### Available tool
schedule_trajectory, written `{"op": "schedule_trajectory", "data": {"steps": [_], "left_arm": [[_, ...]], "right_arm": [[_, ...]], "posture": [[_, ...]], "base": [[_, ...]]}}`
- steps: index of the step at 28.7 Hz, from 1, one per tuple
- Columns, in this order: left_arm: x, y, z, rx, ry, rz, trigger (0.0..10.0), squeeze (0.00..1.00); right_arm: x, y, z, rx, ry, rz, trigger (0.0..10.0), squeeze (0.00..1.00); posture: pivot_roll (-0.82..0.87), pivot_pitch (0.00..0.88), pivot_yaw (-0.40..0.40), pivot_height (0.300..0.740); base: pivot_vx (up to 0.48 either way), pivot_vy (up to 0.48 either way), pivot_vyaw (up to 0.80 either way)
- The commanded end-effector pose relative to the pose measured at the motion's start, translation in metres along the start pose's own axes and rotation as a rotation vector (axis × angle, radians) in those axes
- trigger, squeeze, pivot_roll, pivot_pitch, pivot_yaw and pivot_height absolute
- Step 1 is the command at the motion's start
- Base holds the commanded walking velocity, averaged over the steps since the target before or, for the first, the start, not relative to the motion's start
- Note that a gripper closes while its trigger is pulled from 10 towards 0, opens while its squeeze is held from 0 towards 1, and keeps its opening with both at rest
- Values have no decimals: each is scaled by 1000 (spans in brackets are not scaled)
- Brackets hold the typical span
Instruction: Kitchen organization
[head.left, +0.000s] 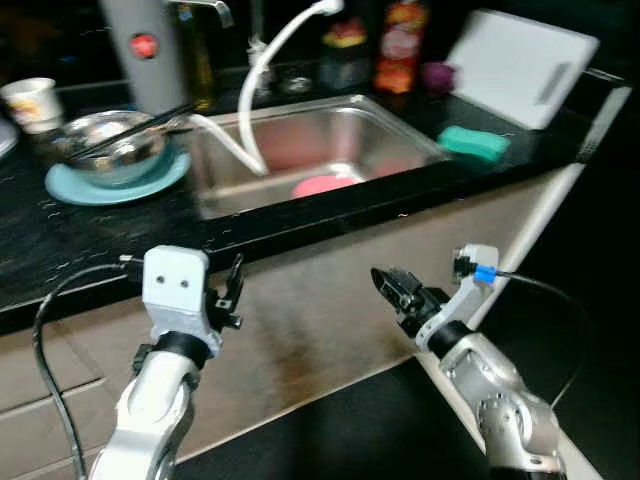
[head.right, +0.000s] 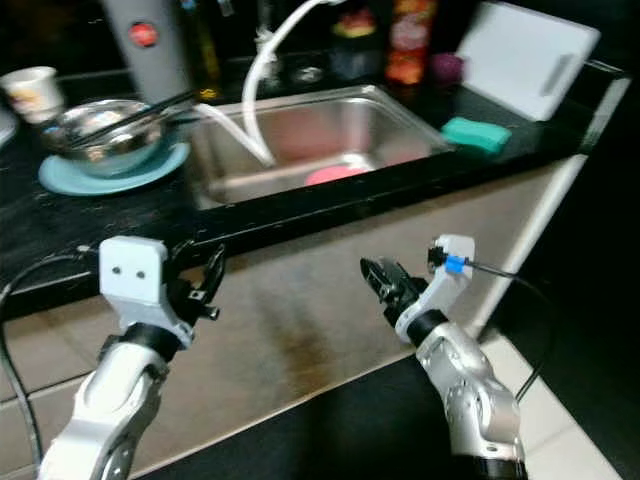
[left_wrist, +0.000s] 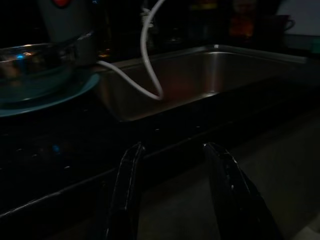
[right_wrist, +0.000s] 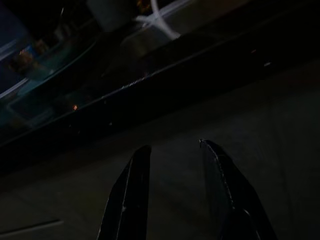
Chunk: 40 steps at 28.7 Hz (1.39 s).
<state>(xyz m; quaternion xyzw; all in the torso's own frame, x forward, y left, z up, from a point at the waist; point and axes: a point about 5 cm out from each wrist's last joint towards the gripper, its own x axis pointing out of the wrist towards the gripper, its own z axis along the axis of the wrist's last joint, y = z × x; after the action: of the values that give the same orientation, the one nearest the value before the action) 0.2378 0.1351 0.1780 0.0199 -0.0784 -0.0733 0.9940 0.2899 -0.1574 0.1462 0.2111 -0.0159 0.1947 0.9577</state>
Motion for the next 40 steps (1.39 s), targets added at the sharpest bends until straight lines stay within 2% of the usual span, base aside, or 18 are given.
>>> {"op": "schedule_trajectory", "data": {"steps": [1,9,15,20,27,32,34,37,40], "left_arm": [[2,-1,-2,18,3,-3,10000,0],[1,-1,-3,18,8,5,10000,0],[0,0,-6,27,21,2,10000,0],[0,-3,-5,-9,19,-25,10000,0],[0,-7,-5,-18,21,-47,10000,0],[0,-7,-4,-23,18,-48,10000,0],[0,-7,-4,-25,16,-48,10000,0],[0,-7,-4,-26,16,-48,10000,0],[0,-7,-3,-29,14,-47,10000,0]], "right_arm": [[0,-2,-1,15,-12,-6,10000,0],[9,4,8,24,-42,46,10000,0],[12,3,7,19,-33,63,10000,0],[14,4,9,24,-45,74,10000,0],[17,8,12,42,-63,94,10000,0],[19,17,23,107,-111,165,10000,0],[21,28,36,172,-161,258,10000,0],[21,34,43,205,-186,306,10000,0],[21,47,60,274,-245,420,10000,0]], "posture": [[136,0,-23,740],[139,0,-30,740],[145,0,-35,740],[146,0,-29,740],[146,0,-29,740],[149,0,-32,740],[154,0,-32,740],[154,0,-32,740],[154,0,-31,740]], "base": [[0,0,775],[0,0,776],[0,0,775],[0,0,775],[0,0,775],[0,0,775],[0,0,775],[0,0,775],[0,0,775]]}}
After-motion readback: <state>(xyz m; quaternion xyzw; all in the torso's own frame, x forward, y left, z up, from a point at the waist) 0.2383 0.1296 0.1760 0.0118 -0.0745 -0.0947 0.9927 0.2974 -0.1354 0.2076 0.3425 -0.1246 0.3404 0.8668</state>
